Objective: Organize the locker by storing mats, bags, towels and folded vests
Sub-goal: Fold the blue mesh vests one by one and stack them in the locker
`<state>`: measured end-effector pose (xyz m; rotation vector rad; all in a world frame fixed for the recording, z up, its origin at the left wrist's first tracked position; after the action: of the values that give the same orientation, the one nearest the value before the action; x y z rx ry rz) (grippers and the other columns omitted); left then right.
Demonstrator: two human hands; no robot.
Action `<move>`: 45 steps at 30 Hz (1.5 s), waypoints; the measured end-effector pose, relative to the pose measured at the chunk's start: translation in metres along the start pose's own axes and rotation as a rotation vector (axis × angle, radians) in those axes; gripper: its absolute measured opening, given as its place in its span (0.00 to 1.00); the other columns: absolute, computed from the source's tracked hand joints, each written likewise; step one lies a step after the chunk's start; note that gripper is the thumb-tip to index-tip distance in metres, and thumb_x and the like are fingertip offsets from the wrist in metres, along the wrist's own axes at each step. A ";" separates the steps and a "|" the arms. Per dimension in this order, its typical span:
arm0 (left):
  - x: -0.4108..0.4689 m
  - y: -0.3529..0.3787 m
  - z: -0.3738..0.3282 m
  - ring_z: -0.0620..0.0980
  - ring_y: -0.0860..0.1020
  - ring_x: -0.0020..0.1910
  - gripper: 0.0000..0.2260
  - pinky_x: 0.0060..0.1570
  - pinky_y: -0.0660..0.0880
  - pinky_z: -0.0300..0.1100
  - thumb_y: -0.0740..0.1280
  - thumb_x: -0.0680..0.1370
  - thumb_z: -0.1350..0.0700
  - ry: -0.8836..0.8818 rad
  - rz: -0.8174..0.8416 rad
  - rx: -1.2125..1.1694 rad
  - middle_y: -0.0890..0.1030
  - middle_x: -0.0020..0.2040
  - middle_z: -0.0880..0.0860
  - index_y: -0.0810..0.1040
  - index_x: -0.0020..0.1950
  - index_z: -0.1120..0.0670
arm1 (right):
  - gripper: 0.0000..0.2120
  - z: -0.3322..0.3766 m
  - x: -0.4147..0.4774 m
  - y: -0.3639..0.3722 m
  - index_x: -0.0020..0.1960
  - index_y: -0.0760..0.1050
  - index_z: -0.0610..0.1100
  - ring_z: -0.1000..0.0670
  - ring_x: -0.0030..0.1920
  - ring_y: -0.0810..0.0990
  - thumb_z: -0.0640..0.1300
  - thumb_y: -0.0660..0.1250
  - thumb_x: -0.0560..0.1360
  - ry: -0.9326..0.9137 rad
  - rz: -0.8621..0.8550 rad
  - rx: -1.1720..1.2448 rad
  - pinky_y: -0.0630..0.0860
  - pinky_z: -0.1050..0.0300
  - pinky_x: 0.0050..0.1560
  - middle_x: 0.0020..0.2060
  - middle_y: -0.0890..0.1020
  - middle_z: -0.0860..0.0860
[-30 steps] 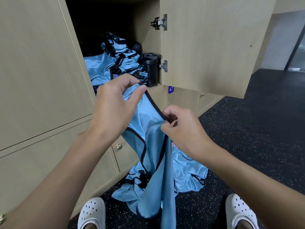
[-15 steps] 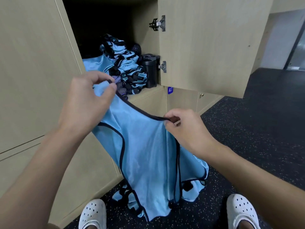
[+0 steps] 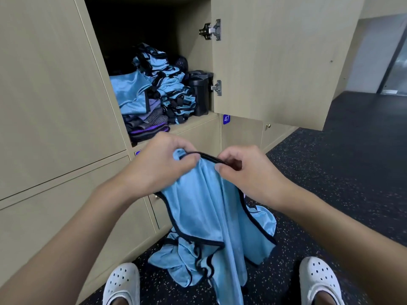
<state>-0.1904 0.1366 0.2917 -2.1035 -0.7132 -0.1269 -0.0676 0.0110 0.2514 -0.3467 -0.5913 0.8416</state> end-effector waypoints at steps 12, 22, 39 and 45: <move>-0.006 -0.021 0.011 0.40 0.80 0.52 0.11 0.55 0.73 0.34 0.74 0.74 0.51 0.027 -0.083 0.183 0.82 0.52 0.42 0.83 0.56 0.47 | 0.08 0.007 -0.006 -0.010 0.41 0.80 0.42 0.58 0.27 0.66 0.42 0.68 0.78 -0.021 0.054 -0.113 0.64 0.65 0.30 0.28 0.74 0.49; -0.003 0.020 0.007 0.42 0.75 0.29 0.06 0.33 0.73 0.41 0.71 0.77 0.51 0.056 0.114 0.072 0.81 0.34 0.47 0.82 0.40 0.46 | 0.07 0.011 -0.012 -0.011 0.43 0.80 0.41 0.57 0.27 0.67 0.39 0.65 0.78 -0.048 0.079 -0.181 0.64 0.65 0.29 0.28 0.73 0.53; -0.002 -0.016 0.025 0.41 0.80 0.50 0.04 0.54 0.75 0.43 0.74 0.75 0.53 -0.003 -0.062 0.188 0.83 0.46 0.40 0.82 0.46 0.44 | 0.06 0.015 -0.014 -0.028 0.44 0.78 0.42 0.59 0.29 0.71 0.44 0.71 0.76 0.000 0.087 -0.087 0.66 0.67 0.32 0.36 0.82 0.44; -0.011 0.038 -0.006 0.35 0.78 0.41 0.09 0.45 0.75 0.33 0.75 0.74 0.56 0.088 0.304 -0.162 0.84 0.43 0.40 0.84 0.54 0.50 | 0.03 0.023 -0.015 -0.018 0.47 0.81 0.40 0.49 0.40 0.81 0.40 0.71 0.75 -0.034 0.170 -0.005 0.76 0.59 0.46 0.42 0.85 0.45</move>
<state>-0.1781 0.1101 0.2638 -2.3187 -0.3342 -0.1117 -0.0790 -0.0105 0.2729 -0.3922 -0.6014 1.0110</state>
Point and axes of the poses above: each hand's wrist, its own x-axis towards the middle knuckle, its own y-axis out of the palm, z = x × y, the point moved 4 cm from there along x, towards the middle knuckle
